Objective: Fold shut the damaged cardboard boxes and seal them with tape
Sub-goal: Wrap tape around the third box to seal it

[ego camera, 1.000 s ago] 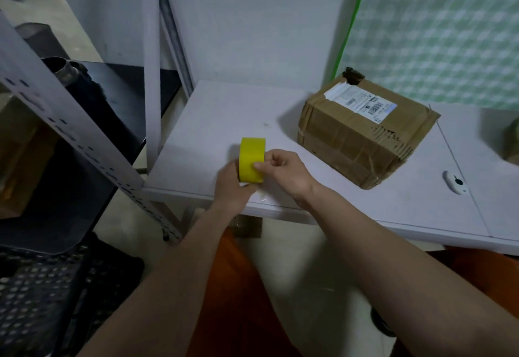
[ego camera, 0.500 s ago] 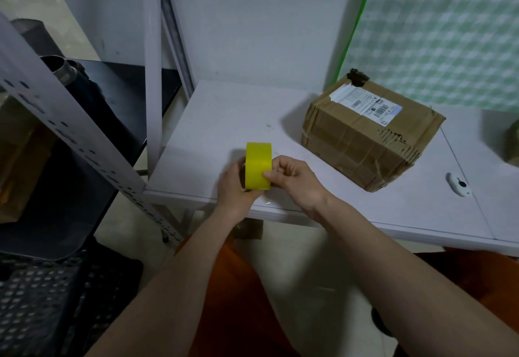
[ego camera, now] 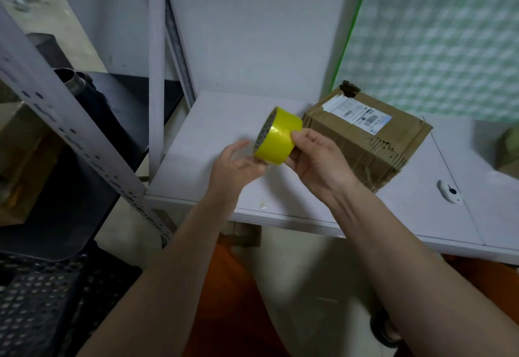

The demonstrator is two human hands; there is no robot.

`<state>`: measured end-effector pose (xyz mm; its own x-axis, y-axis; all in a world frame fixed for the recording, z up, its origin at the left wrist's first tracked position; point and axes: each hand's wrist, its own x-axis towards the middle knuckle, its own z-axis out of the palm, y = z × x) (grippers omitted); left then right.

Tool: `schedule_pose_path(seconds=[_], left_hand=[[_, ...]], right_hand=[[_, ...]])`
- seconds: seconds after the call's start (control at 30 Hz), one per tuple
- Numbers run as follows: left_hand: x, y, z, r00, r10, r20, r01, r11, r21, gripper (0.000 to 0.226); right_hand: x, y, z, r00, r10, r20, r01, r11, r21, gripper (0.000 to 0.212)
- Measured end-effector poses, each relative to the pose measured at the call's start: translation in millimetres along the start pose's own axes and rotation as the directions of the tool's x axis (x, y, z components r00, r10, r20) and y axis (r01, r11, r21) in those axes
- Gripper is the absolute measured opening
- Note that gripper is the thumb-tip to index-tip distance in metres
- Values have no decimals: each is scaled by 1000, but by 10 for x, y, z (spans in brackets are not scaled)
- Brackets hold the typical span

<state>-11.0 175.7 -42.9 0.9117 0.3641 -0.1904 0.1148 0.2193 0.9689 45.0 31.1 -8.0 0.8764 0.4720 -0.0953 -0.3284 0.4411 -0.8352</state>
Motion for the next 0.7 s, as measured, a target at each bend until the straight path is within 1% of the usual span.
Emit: schedule_pose_path(seconds=[0.07,0.1,0.13,0.2,0.23,0.27,0.33,0.37,0.43,0.5,0.53,0.57,0.6,0.63,0.67,0.7], left_hand=[[-60,16,69,996,-77,38,83,983,-163,45],[-86,10,109,993,-104,59,115,968,-223,33],[-118,6,154,989,-125,74,141,953,-267,22],[-186,11,243,985,-145,94,169,922,-347,12],[-216,15,292,985,-144,94,169,910,-378,10],[-253,23,347,988,-131,82,153,910,-386,9],[-318,48,445,998,-65,11,65,945,-321,7],[-347,76,489,999,-18,-31,9,964,-267,6],[-384,163,550,991,87,-100,-101,984,-146,4],[-392,268,584,975,180,-127,-181,984,7,8],[-403,315,608,970,212,-121,-203,975,87,11],[-403,353,611,968,228,-108,-210,965,158,14],[-410,390,631,970,229,-85,-207,954,215,17],[-414,418,669,975,218,-52,-198,946,257,18],[-417,437,720,981,193,-10,-182,942,280,19],[-417,442,786,987,159,37,-163,943,290,19]], right_hand=[[-41,-84,-56,1000,16,-15,-13,981,192,12],[-73,-116,-71,1000,21,-20,-15,965,263,12],[-112,-145,-82,999,25,-25,-16,949,316,16],[-199,-193,-112,999,34,-39,-15,918,397,26],[-250,-217,-131,998,38,-43,-16,905,425,29],[-304,-235,-156,998,45,-50,-19,900,436,28],[-421,-265,-210,995,75,-66,-41,911,409,21],[-485,-281,-237,993,93,-78,-58,929,364,18],[-635,-337,-287,983,131,-126,-108,978,181,16],[-804,-404,-349,972,116,-205,-136,987,-86,25],[-890,-439,-406,965,55,-257,-117,965,-233,29],[-956,-455,-455,954,-43,-295,-75,922,-379,33],[-1019,-481,-495,939,-174,-296,-4,856,-516,39],[-1090,-530,-515,922,-301,-245,85,772,-629,48],[-1134,-567,-550,908,-395,-141,180,670,-720,62],[-1167,-603,-582,905,-425,-26,244,568,-786,72]])
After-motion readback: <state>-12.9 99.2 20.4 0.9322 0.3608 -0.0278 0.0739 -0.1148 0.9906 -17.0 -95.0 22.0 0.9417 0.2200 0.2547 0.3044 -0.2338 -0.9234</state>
